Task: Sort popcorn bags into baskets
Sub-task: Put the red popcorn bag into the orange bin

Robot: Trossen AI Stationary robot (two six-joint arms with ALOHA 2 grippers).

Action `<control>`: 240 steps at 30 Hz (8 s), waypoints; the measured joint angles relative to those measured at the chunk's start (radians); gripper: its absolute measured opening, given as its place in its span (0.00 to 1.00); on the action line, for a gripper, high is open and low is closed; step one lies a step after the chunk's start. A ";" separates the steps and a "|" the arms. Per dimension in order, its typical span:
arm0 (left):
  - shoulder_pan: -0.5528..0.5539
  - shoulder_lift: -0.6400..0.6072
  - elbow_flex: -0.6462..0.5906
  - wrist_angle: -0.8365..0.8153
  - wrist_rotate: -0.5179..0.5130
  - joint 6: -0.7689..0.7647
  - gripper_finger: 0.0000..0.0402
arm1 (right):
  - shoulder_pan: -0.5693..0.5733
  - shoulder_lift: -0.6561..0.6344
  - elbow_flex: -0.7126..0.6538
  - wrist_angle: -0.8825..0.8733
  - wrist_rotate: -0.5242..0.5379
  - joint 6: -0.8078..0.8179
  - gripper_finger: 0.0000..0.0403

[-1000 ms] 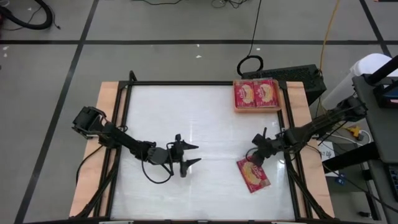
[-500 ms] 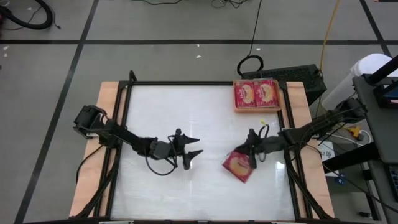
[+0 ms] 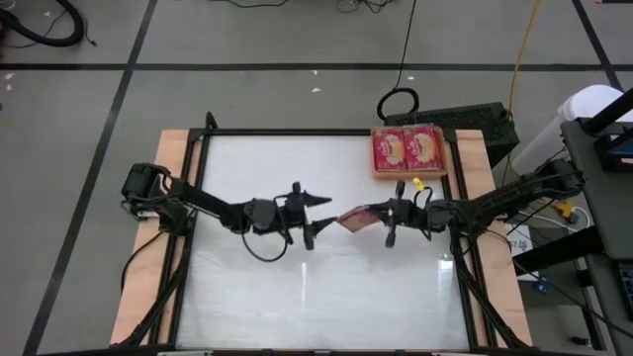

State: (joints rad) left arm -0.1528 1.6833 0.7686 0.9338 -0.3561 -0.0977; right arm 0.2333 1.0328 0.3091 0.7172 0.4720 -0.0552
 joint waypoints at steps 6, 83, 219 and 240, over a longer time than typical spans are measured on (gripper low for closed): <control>0.101 0.001 0.055 -0.099 0.193 0.017 0.67 | -0.042 0.072 0.021 0.014 -0.002 -0.017 0.00; 0.306 -0.340 0.181 -0.049 0.542 0.227 0.03 | -0.334 0.577 0.419 0.850 -0.578 -0.015 0.27; 0.320 -0.229 -0.209 0.184 0.436 0.069 0.43 | -0.349 0.434 0.243 0.459 -0.475 0.033 0.01; 0.322 -0.230 -0.209 0.058 0.154 0.037 0.64 | -0.783 -0.144 0.272 -0.512 -0.660 -0.036 0.01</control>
State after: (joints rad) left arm 0.1692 1.4536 0.5598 0.9917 -0.2022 -0.0609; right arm -0.5495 0.8885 0.5807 0.2049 -0.1881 -0.0910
